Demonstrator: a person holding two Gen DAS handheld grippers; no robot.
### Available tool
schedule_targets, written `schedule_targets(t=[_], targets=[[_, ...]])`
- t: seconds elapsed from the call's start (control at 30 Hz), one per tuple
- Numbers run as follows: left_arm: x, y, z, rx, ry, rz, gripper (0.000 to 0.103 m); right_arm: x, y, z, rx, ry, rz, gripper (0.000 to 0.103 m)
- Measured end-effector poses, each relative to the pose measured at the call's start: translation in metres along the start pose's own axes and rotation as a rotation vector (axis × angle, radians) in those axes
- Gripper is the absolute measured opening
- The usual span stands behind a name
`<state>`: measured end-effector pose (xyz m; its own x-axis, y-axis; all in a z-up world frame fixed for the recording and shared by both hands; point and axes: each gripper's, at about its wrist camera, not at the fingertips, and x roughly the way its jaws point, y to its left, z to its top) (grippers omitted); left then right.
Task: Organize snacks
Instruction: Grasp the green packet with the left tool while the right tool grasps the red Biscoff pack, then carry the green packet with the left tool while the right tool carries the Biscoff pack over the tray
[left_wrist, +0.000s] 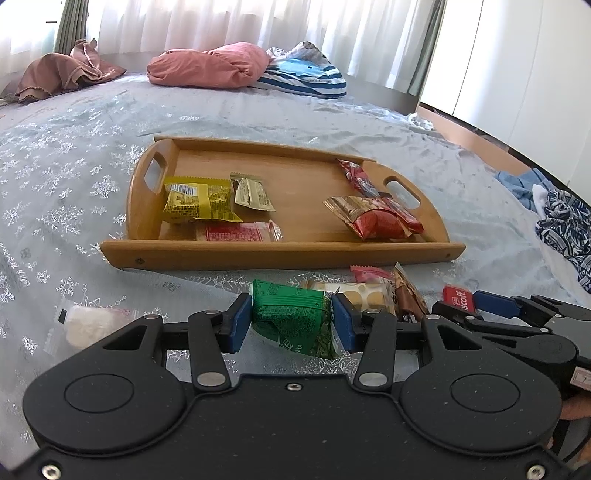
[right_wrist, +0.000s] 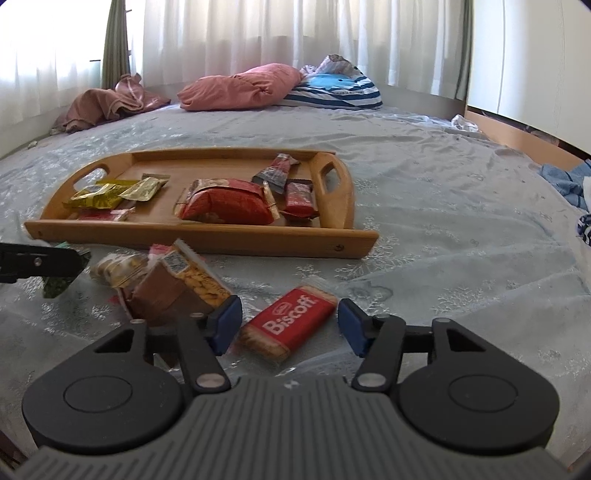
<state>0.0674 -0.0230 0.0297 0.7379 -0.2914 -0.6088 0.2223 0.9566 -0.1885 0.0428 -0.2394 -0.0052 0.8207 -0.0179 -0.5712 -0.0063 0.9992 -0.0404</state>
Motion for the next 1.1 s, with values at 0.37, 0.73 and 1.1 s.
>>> schedule_targets(t=[0.37,0.73,1.1], targets=[[-0.004,0.002,0.001,-0.006,-0.014,0.003,0.045,0.001,0.007,0.001,-0.014,0.006,-0.006,0.05],[-0.008,0.002,0.009,-0.006,-0.039,0.002,0.044,-0.009,0.004,0.013,-0.031,-0.029,-0.02,0.043],[-0.009,0.008,0.036,-0.019,-0.086,0.009,0.044,-0.016,-0.005,0.038,0.012,-0.079,-0.033,0.024]])
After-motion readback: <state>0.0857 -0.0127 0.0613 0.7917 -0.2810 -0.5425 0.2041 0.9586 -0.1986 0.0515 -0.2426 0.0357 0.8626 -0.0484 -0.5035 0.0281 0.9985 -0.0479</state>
